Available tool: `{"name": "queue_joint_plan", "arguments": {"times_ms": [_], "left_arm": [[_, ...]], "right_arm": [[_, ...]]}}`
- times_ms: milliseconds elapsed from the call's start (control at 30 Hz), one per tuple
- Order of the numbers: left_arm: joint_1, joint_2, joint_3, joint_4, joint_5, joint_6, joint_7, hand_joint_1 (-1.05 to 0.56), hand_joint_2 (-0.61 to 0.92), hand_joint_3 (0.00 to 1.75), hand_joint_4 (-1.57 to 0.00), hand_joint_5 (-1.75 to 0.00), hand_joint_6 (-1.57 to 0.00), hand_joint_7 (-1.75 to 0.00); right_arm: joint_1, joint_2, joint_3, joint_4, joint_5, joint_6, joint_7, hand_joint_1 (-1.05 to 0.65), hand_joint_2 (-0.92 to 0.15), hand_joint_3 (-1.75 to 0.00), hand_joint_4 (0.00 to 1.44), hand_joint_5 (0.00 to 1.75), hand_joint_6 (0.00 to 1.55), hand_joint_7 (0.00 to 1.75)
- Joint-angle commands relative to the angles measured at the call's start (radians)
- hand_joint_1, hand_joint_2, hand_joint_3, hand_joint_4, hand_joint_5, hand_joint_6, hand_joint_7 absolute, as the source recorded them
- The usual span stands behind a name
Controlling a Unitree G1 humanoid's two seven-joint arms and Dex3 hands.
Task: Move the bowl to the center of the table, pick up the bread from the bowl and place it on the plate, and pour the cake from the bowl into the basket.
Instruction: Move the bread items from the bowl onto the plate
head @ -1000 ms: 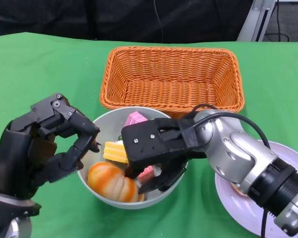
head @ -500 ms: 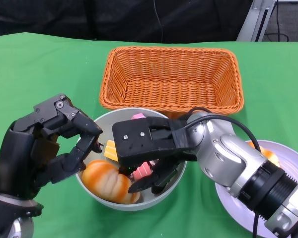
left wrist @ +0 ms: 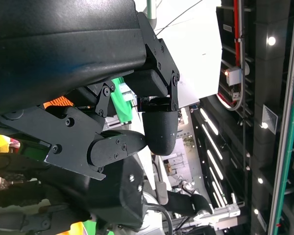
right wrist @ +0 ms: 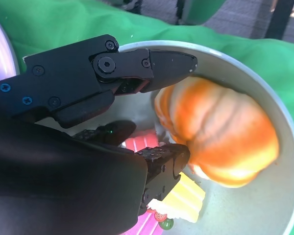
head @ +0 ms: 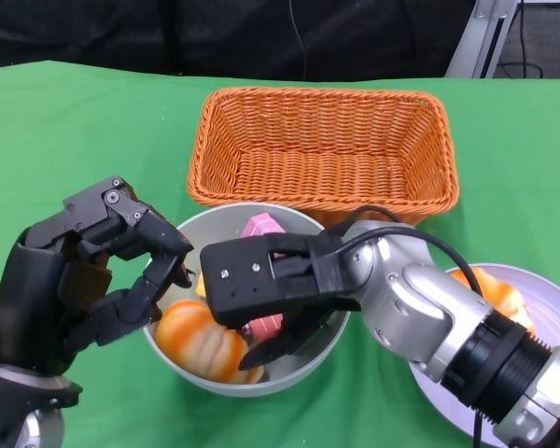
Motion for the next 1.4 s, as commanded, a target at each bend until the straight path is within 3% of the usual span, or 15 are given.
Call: {"name": "queue_joint_plan", "arguments": {"times_ms": [33,167,367,633,867,1033,1100,1167,1200,1267,1300,1400], "left_arm": [[-0.002,0.005,0.002,-0.007,-0.001,-0.011,0.015,-0.14,0.79,0.67,-0.73,-1.64,-0.75,-1.28],[-0.002,0.004,0.002,-0.006,-0.003,-0.011,0.015,-0.14,0.79,0.66,-0.73,-1.63,-0.75,-1.28],[-0.001,0.001,0.004,-0.006,0.01,-0.018,0.023,-0.14,0.8,0.63,-0.74,-1.62,-0.75,-1.27],[-0.005,0.001,0.009,0.001,0.006,-0.022,0.018,-0.15,0.79,0.65,-0.75,-1.61,-0.75,-1.27],[-0.006,0.003,0.012,0.005,-0.001,-0.025,0.015,-0.15,0.79,0.64,-0.74,-1.62,-0.76,-1.26],[-0.006,0.002,0.013,0.005,-0.009,-0.027,0.014,-0.16,0.82,0.57,-0.75,-1.62,-0.76,-1.26],[-0.006,0.001,0.013,0.006,-0.007,-0.027,0.017,-0.17,0.84,0.52,-0.75,-1.63,-0.76,-1.27],[-0.007,0.0,0.014,0.007,-0.01,-0.026,0.016,-0.17,0.86,0.49,-0.74,-1.64,-0.75,-1.27],[-0.008,0.0,0.014,0.008,-0.013,-0.026,0.014,-0.17,0.87,0.47,-0.74,-1.64,-0.75,-1.27],[-0.008,0.001,0.014,0.009,-0.017,-0.025,0.013,-0.17,0.87,0.46,-0.75,-1.63,-0.75,-1.27],[-0.008,0.001,0.015,0.009,-0.018,-0.024,0.014,-0.16,0.87,0.46,-0.75,-1.63,-0.76,-1.27],[-0.009,0.001,0.015,0.011,-0.02,-0.024,0.013,-0.15,0.88,0.45,-0.76,-1.62,-0.76,-1.25]], "right_arm": [[0.005,-0.014,0.028,-0.011,-0.031,-0.022,-0.011,-0.95,-0.92,-0.3,0.4,0.01,0.27,0.02],[0.008,-0.012,0.038,-0.006,-0.049,-0.041,-0.016,-0.97,-0.92,-0.32,0.45,0.03,0.3,0.02],[-0.009,0.008,0.068,0.008,-0.066,-0.034,0.009,-0.95,-0.92,-0.3,0.41,0.01,0.21,0.01],[-0.02,0.003,0.111,0.001,-0.133,-0.092,0.007,-0.99,-0.92,-0.39,0.5,0.04,0.31,0.04],[-0.01,0.003,0.145,-0.013,-0.192,-0.138,-0.029,-0.98,-0.92,-0.44,0.62,0.07,0.28,0.01],[0.087,0.025,0.118,-0.059,-0.25,-0.11,-0.199,-0.91,-0.92,-0.3,0.78,0.11,0.34,0.02],[0.133,0.038,0.083,-0.068,-0.243,-0.115,-0.279,-0.78,-0.92,-0.21,0.98,0.19,0.34,0.02],[0.159,0.048,0.051,-0.061,-0.223,-0.135,-0.333,-0.71,-0.92,-0.17,1.07,0.24,0.36,0.02],[0.167,0.053,0.036,-0.054,-0.211,-0.149,-0.354,-0.58,-0.92,-0.15,1.05,0.42,0.4,0.02],[0.187,0.066,0.012,-0.048,-0.197,-0.167,-0.399,-0.52,-0.92,-0.13,0.93,0.74,0.42,0.01],[0.199,0.073,0.001,-0.051,-0.192,-0.172,-0.426,-0.37,-0.92,-0.12,0.78,1.08,0.56,0.04],[0.234,0.084,-0.017,-0.054,-0.189,-0.201,-0.508,-0.19,-0.92,-0.11,0.61,1.51,0.71,0.06]]}}
